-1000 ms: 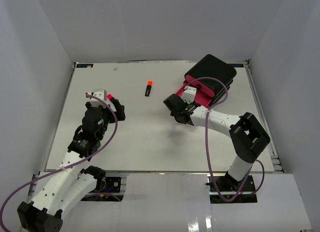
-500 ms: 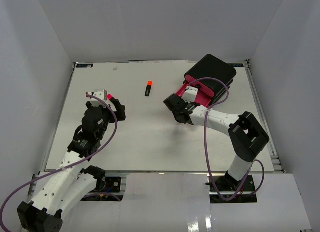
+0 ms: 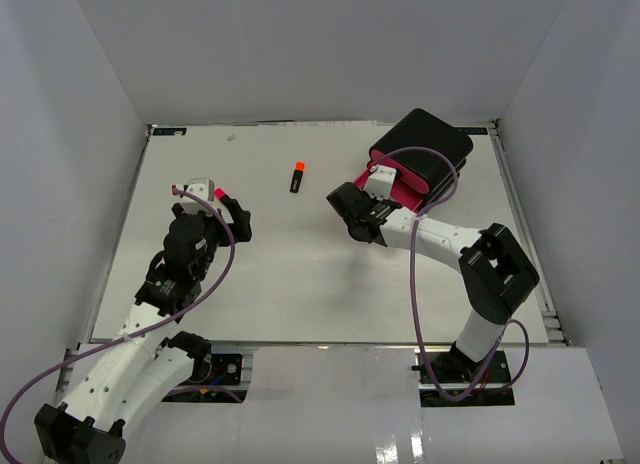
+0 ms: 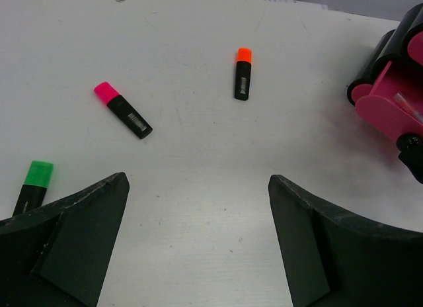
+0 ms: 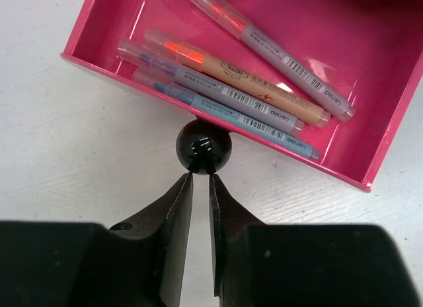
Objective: Sort the stationery into containers
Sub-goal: Close the drawer in the storage box.
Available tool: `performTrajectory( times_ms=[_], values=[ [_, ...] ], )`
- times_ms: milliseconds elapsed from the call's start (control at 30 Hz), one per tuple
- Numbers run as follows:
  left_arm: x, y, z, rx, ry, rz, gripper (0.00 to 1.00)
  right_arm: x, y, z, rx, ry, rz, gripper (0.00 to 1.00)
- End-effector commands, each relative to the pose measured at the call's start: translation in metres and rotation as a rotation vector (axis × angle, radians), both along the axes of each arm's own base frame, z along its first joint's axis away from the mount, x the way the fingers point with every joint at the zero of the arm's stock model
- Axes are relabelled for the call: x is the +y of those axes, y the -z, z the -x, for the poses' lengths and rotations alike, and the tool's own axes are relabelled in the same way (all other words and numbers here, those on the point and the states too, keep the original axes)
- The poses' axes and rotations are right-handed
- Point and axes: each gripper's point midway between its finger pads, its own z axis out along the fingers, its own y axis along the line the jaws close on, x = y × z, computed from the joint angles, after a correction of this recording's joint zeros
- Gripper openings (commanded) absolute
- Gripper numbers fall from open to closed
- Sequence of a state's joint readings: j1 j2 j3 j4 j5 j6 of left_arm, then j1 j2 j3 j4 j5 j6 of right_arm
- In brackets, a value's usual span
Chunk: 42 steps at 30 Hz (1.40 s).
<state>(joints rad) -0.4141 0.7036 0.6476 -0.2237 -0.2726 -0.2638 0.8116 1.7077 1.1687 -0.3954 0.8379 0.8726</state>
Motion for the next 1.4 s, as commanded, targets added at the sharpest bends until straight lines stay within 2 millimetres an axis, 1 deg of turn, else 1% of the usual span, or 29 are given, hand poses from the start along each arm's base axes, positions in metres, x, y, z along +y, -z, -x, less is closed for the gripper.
performTrajectory(
  times_ms=[0, 167, 200, 233, 367, 500, 600, 767, 800, 933, 1100, 1267, 1300, 1333, 1367],
  values=[
    [-0.001, -0.005, 0.000, -0.020, 0.006, 0.018, 0.98, -0.008, -0.041, -0.021, -0.113, 0.052, 0.003, 0.22],
    [-0.002, -0.004, 0.000, -0.018, 0.009, 0.018, 0.98, -0.017, -0.038, -0.029, -0.107, 0.064, 0.016, 0.23],
    [-0.001, -0.004, 0.000, -0.018, 0.007, 0.016, 0.98, -0.021, -0.038, -0.032, -0.107, 0.067, 0.018, 0.24],
    [-0.002, -0.004, 0.000, -0.018, 0.009, 0.016, 0.98, -0.019, -0.040, -0.035, -0.115, 0.061, 0.010, 0.25],
    [-0.002, -0.004, 0.000, -0.018, 0.012, 0.017, 0.98, -0.024, -0.042, -0.041, -0.119, 0.038, 0.035, 0.29],
    [-0.003, -0.003, 0.000, -0.017, 0.015, 0.016, 0.98, -0.023, -0.046, -0.042, -0.135, 0.007, 0.041, 0.31],
    [-0.003, -0.002, 0.000, -0.013, 0.018, 0.016, 0.98, -0.028, -0.043, -0.044, -0.132, 0.003, 0.064, 0.32],
    [-0.003, -0.002, -0.001, -0.014, 0.017, 0.015, 0.98, -0.030, -0.041, -0.051, -0.129, -0.029, 0.083, 0.34],
    [-0.003, -0.001, 0.000, -0.012, 0.018, 0.016, 0.98, -0.030, -0.042, -0.054, -0.138, -0.042, 0.086, 0.34],
    [-0.004, -0.001, -0.001, -0.010, 0.018, 0.015, 0.98, -0.033, -0.041, -0.058, -0.144, -0.068, 0.123, 0.36],
    [-0.004, 0.000, -0.001, -0.008, 0.021, 0.013, 0.98, -0.040, -0.045, -0.063, -0.160, -0.082, 0.158, 0.40],
    [-0.005, 0.000, -0.001, -0.008, 0.023, 0.012, 0.98, -0.045, -0.048, -0.068, -0.171, -0.130, 0.196, 0.47],
    [-0.005, 0.000, -0.002, -0.008, 0.023, 0.012, 0.98, -0.044, -0.053, -0.072, -0.193, -0.130, 0.185, 0.49],
    [-0.004, 0.001, -0.002, -0.007, 0.022, 0.010, 0.98, -0.045, -0.053, -0.075, -0.194, -0.136, 0.192, 0.53],
    [-0.004, 0.001, -0.002, -0.005, 0.021, 0.007, 0.98, -0.046, -0.053, -0.076, -0.195, -0.141, 0.195, 0.54]
  ],
)
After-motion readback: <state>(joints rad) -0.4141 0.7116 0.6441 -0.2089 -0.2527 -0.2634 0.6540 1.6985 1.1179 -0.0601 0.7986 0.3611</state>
